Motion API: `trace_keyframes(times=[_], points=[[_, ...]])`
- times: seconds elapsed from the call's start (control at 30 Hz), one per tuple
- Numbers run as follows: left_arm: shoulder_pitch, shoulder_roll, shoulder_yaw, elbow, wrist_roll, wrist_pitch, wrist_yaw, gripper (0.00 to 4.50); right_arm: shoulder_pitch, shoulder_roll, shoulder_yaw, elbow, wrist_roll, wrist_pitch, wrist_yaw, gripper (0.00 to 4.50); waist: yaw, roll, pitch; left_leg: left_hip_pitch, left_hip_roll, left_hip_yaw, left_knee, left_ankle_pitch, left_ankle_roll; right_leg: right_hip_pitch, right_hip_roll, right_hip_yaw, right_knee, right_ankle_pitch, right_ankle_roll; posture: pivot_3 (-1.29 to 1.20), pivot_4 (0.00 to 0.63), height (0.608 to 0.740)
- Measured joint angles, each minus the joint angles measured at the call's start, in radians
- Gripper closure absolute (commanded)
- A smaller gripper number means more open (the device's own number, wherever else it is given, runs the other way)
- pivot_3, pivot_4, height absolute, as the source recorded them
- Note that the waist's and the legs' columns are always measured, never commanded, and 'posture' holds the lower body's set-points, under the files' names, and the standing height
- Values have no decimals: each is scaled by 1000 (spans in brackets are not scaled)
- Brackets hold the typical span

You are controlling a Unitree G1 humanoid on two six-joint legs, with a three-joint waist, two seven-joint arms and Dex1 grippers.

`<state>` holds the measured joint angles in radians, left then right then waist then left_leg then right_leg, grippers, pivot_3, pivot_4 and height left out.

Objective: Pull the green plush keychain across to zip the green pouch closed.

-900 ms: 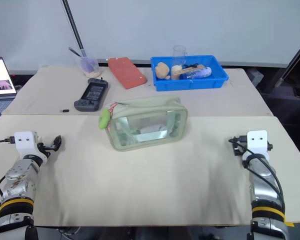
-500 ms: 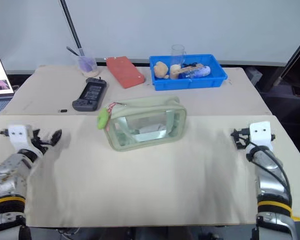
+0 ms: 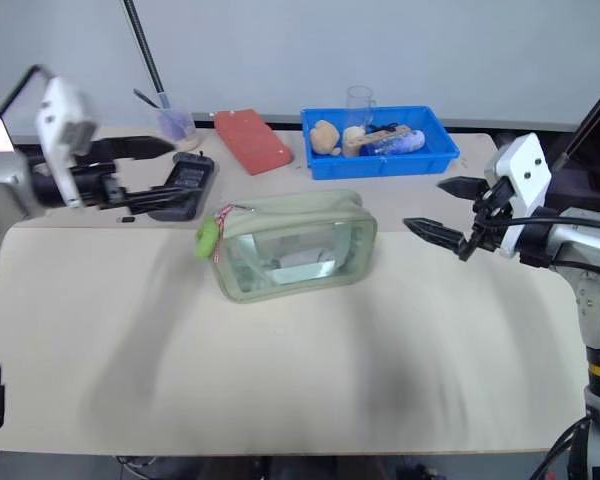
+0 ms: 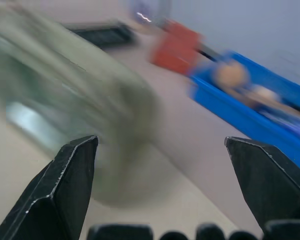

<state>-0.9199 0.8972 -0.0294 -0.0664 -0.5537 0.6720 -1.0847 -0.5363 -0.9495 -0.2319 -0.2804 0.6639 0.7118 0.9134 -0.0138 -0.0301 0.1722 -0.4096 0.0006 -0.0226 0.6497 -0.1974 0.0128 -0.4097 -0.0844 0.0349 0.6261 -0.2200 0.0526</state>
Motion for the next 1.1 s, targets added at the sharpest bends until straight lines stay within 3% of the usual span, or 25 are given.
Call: trace_keyframes(times=[0.13,0.3,0.43,0.63,0.67,0.87,1.1], points=[[-68,-107,-185,21,125,-129,-86,0,-102,5,27,-173,173,159,-43,14,-3,0,0,0,0,0,0,0,0,0,0,1,0,0,-1,0,150,740],[-111,-182,-326,110,282,-272,-160,0,-199,42,76,-263,221,215,-134,14,0,0,0,-13,1,0,5,0,0,-14,2,2,4,1,-1,0,150,740],[-139,-188,-348,138,361,-314,-187,1189,-198,44,78,-262,221,229,-181,0,1,0,0,-16,2,0,9,-1,3,-15,2,2,4,1,-1,0,150,740],[-143,-189,-355,168,432,-369,-233,4163,-143,21,58,-279,220,231,-197,0,2,0,0,-16,2,0,10,-1,3,-14,2,1,5,1,-1,0,150,740],[-143,-189,-355,172,439,-376,-239,4440,-138,20,57,-281,220,230,-196,0,1,0,0,-16,2,0,10,-1,3,-14,3,1,5,1,-1,0,150,740],[-145,-189,-343,239,466,-483,-273,4440,-126,18,61,-276,191,207,-182,0,0,0,0,-15,4,0,10,-1,3,-14,5,2,6,1,-1,0,150,740],[-166,-128,-323,365,475,-805,-403,4440,-167,-2,71,-236,173,204,-126,0,-2,0,0,-15,10,1,10,-1,3,-15,10,1,5,2,-5,0,150,740]])
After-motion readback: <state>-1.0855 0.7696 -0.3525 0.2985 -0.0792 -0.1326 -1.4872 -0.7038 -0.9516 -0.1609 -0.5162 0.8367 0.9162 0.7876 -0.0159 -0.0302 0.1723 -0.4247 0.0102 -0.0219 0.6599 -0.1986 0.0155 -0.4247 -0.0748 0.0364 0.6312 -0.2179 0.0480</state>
